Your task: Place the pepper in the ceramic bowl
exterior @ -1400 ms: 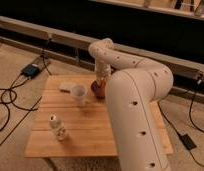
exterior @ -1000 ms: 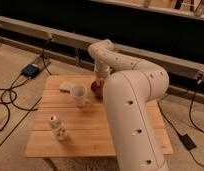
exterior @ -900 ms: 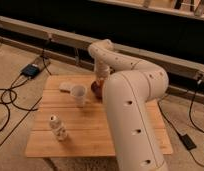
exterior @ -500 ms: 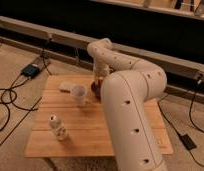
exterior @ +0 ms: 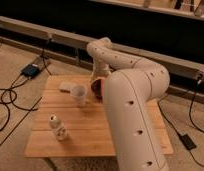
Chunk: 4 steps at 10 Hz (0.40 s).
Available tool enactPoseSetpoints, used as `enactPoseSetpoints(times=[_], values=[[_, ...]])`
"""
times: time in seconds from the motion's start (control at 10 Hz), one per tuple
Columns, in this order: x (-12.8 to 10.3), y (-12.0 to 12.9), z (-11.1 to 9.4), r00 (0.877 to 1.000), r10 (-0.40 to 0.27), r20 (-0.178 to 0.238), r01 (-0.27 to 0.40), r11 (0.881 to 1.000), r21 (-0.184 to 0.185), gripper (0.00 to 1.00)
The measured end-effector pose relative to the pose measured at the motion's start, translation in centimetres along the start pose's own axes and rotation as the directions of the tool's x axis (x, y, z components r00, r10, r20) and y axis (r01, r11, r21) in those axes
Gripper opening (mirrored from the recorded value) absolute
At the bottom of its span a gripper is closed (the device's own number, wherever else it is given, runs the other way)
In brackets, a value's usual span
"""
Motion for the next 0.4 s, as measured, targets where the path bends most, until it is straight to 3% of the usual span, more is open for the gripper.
enactPoseSetpoints(times=[0.4], values=[[-0.04, 0.04, -0.09, 1.0, 0.0, 0.001, 0.0, 1.0, -0.002, 0.8]])
